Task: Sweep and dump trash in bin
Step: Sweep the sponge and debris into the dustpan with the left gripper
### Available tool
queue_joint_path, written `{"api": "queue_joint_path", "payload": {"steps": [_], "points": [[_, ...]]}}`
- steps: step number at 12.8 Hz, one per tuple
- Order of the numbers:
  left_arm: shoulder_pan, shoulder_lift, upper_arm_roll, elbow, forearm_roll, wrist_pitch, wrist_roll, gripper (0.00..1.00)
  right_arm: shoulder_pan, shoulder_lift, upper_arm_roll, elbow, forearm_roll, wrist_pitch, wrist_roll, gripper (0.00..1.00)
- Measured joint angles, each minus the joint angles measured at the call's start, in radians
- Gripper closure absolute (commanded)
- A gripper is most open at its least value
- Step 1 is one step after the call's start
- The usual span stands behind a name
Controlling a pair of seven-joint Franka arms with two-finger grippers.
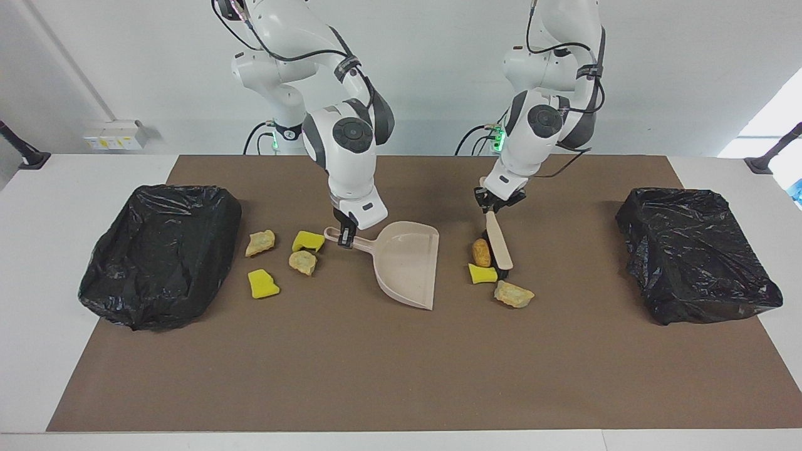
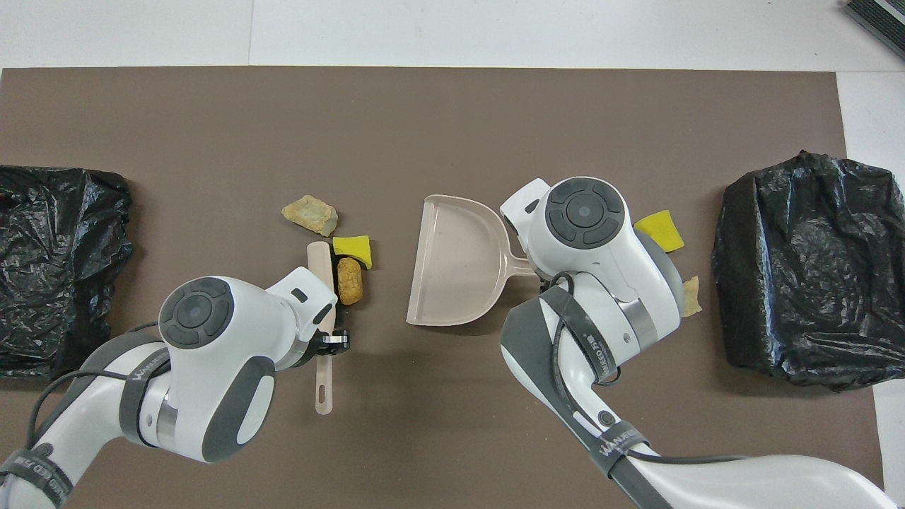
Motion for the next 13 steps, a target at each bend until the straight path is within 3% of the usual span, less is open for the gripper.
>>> {"api": "queue_joint_path", "payload": {"steps": [7,13], "points": [[-0.198,-0.003,-0.004,0.014,-0.067,0.074,-0.141,1.00,0.012,0.005,-0.001,-0.009,-0.007,0.032,-0.001,1.00],[-0.239,-0.001,-0.012,0.058,-0.068,0.079,-0.140,1.00,0.016,0.008,-0.001,-0.009,-0.007,0.037,-0.001,1.00]]}}
